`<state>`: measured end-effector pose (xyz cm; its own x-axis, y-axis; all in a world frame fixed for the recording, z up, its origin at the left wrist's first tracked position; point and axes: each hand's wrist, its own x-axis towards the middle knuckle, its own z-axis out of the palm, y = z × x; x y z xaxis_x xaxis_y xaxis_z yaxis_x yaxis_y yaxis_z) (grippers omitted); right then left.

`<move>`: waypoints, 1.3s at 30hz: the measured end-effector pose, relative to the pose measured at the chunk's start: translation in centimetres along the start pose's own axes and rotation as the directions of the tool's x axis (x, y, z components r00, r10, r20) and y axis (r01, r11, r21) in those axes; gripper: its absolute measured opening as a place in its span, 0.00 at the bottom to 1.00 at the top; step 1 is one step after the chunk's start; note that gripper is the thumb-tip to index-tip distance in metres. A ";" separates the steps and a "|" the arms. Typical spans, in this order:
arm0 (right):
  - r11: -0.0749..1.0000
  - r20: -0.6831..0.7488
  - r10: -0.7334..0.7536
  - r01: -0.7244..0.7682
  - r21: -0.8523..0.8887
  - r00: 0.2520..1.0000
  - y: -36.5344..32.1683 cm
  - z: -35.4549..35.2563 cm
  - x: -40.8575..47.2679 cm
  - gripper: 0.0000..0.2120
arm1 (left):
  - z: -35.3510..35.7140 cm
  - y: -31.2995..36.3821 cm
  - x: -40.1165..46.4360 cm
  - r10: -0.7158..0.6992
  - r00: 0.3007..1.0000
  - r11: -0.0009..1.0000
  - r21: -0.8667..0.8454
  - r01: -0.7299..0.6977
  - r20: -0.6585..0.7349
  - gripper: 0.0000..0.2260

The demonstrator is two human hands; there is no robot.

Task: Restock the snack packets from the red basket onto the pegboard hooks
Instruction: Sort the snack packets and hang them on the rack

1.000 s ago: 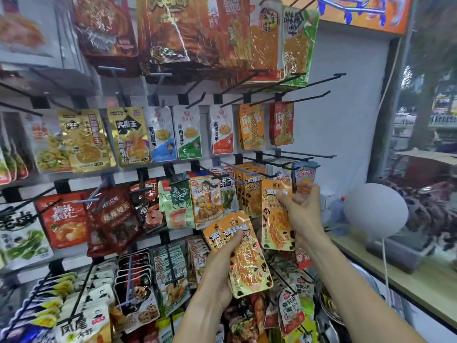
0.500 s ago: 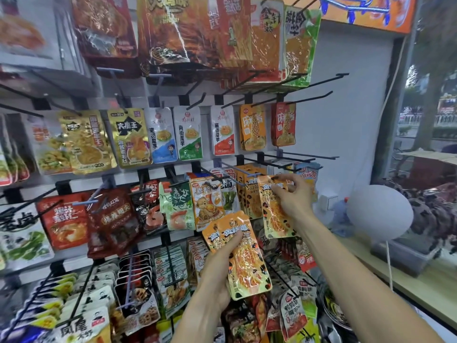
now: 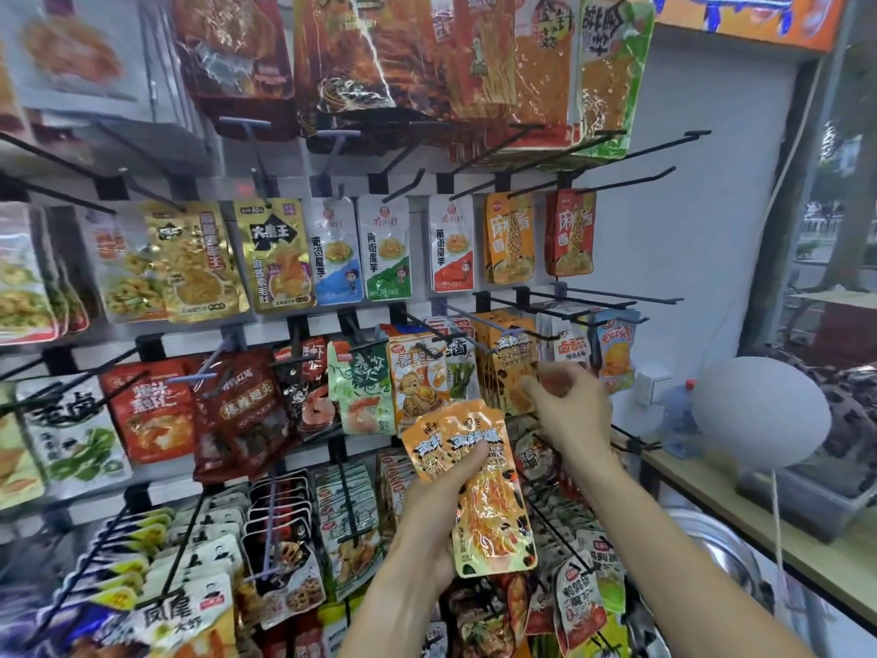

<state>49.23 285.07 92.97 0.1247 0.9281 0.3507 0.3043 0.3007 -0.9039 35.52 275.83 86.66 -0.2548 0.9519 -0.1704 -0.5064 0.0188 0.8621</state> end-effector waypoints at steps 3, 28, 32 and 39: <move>0.982 0.242 0.113 -0.146 0.124 0.964 -0.2 -0.8 -3.5 0.21 | 0.9 0.4 -1.5 0.057 0.998 0.994 0.093 -0.056 -0.016 0.47; 0.900 -0.125 0.062 -0.002 0.435 0.990 0.4 -1.7 4.4 0.13 | -3.3 -3.6 6.3 -0.059 0.998 0.996 0.061 0.060 -0.015 0.57; 0.933 -0.166 0.051 0.012 0.359 0.985 1.1 -1.9 5.0 0.12 | -3.3 -3.4 6.3 -0.073 0.997 0.995 0.065 0.073 -0.004 0.56; 0.980 -0.150 0.046 -0.016 0.197 0.988 0.2 1.7 7.6 0.07 | -3.4 -3.6 6.5 -0.050 0.999 0.998 0.049 0.050 -0.006 0.56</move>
<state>48.65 292.55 95.00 0.2791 0.8974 0.3417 0.1105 0.3234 -0.9398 32.93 280.92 80.86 -0.2339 0.9479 -0.2162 -0.4778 0.0816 0.8747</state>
